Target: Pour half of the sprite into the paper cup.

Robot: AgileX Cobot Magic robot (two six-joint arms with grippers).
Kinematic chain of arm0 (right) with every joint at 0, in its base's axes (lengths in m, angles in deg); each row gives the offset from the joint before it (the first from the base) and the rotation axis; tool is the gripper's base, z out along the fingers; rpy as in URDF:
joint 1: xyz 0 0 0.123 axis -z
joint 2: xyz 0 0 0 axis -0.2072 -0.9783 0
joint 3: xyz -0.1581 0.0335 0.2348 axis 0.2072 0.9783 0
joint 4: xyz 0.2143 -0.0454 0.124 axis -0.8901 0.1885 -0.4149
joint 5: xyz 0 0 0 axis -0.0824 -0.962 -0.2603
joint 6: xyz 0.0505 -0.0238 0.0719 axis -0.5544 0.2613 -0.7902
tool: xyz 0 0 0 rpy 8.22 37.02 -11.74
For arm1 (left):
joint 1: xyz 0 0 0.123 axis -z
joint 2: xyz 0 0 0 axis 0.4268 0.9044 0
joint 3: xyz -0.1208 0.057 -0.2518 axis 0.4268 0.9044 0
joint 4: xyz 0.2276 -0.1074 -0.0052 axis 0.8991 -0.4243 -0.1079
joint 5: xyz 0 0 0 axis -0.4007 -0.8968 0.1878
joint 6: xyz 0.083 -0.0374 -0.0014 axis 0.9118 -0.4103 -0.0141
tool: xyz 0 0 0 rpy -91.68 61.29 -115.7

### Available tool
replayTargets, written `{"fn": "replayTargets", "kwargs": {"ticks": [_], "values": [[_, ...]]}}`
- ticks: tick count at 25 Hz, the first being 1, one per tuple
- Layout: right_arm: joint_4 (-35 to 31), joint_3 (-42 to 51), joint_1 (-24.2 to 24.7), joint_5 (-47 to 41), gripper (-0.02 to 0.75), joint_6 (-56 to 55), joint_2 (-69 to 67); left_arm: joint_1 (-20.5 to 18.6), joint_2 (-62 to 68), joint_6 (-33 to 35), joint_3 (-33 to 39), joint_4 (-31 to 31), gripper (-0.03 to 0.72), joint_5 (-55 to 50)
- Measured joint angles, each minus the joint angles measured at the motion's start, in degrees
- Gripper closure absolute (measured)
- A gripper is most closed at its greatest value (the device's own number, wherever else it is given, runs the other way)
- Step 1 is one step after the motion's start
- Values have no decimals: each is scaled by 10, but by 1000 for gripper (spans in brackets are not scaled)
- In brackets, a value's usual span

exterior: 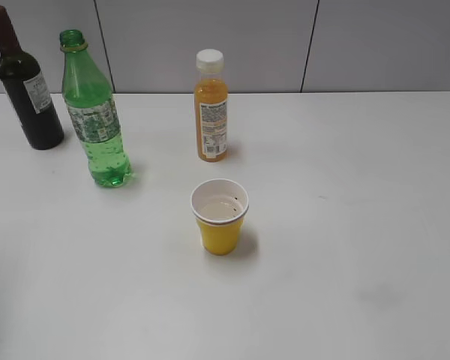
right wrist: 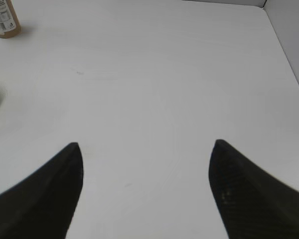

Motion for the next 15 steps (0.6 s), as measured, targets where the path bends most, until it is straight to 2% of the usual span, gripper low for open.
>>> {"fn": "replayTargets", "kwargs": {"ticks": [3, 8, 15], "values": [[0, 0, 0, 0, 146, 0, 0, -15, -62, 0, 54, -3, 97, -2], [0, 0, 0, 0, 146, 0, 0, -17, -156, 0, 136, -23, 97, -29], [0, 0, 0, 0, 146, 0, 0, -21, -267, 0, 212, -51, 97, -75]]}}
